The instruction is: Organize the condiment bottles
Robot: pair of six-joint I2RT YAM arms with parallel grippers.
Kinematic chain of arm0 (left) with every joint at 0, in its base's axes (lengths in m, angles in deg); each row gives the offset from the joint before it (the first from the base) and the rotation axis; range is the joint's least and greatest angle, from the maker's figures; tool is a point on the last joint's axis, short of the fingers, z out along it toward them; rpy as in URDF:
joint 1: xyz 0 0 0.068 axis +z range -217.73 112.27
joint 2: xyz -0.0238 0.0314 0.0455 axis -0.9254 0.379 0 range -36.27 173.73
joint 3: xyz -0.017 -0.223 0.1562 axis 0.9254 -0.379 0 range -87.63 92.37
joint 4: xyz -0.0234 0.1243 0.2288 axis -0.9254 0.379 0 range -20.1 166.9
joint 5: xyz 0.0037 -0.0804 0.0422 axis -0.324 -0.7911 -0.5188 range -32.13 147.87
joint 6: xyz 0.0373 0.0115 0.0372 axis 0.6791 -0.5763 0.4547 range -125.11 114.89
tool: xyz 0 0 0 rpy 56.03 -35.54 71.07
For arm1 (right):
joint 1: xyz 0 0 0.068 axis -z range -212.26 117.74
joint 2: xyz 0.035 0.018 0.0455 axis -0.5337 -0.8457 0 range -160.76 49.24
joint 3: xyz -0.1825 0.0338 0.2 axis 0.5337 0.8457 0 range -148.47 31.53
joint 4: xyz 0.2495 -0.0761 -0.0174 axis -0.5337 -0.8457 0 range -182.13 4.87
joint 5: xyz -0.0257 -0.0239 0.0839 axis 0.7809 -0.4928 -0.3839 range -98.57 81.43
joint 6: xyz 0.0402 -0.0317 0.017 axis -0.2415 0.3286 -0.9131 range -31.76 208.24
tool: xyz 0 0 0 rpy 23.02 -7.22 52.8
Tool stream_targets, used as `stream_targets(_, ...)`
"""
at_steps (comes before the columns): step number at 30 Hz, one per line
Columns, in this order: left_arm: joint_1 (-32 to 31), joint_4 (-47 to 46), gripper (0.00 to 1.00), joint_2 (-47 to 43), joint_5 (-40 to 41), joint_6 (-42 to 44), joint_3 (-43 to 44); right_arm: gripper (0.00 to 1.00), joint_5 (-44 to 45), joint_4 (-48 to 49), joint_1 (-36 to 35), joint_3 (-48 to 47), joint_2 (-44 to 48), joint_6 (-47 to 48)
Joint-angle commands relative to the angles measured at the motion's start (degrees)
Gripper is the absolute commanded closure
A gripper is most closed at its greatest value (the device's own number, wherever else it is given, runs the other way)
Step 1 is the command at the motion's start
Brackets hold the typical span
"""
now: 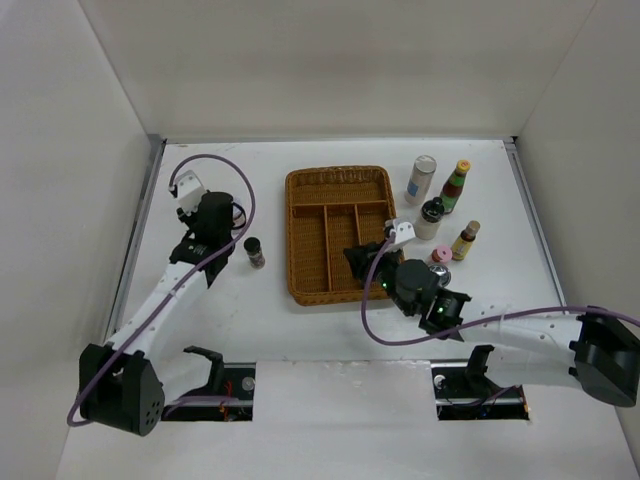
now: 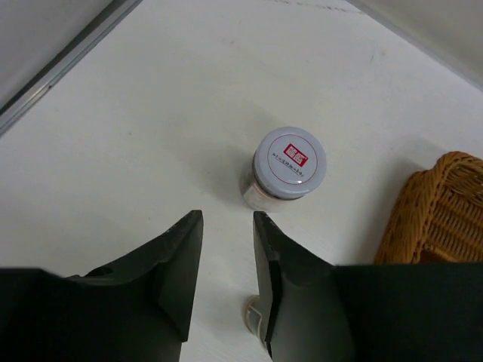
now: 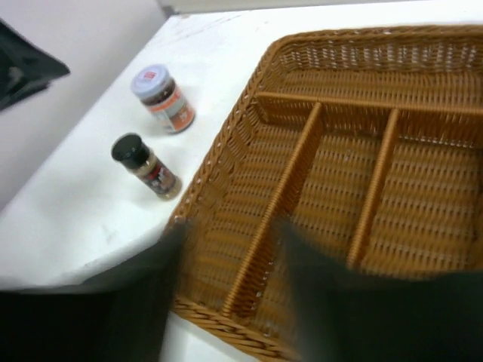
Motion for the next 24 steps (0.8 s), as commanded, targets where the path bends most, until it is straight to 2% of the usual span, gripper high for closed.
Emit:
stream_targets(1,0.9,-4.3,0.71,2.7,-0.5,1.8,3.2,0.73,-4.5,2.8,0.4,-0.5,1.3,-1.4)
stream_targets(2,1.2,-4.1,0.65,3.8,-0.7,1.8,3.4,0.74,-5.0,2.3,0.5,-0.7,1.4,-1.4)
stream_targets(5,1.4,-4.6,0.34,7.5,-1.5,2.0,4.2,0.64,-5.2,2.2,1.1,-0.6,0.6,-1.3)
stream_targets(7,1.0,-5.1,0.26,9.6,-2.5,2.2,5.2,0.57,-5.8,2.5,1.7,-0.6,0.0,-1.3)
stream_targets(9,0.7,-7.1,0.19,12.1,-3.8,3.3,6.1,0.45,-6.6,2.6,1.7,-0.7,-0.9,-1.5)
stream_targets(11,1.0,-8.9,0.18,15.5,-5.2,4.3,7.6,0.37,-6.8,2.6,1.7,-1.1,-1.8,-1.6)
stream_targets(16,3.2,-11.1,0.19,23.3,-5.8,7.2,11.9,0.29,-6.1,2.7,1.7,-1.9,-4.3,-2.1)
stream_targets(22,4.0,-11.0,0.21,30.0,-6.7,7.1,14.8,0.27,-6.2,2.8,1.7,-2.2,-5.2,-1.9)
stream_targets(24,4.5,-12.0,0.26,31.4,-6.7,6.8,14.9,0.26,-6.1,2.8,1.7,-2.1,-4.8,-1.8)
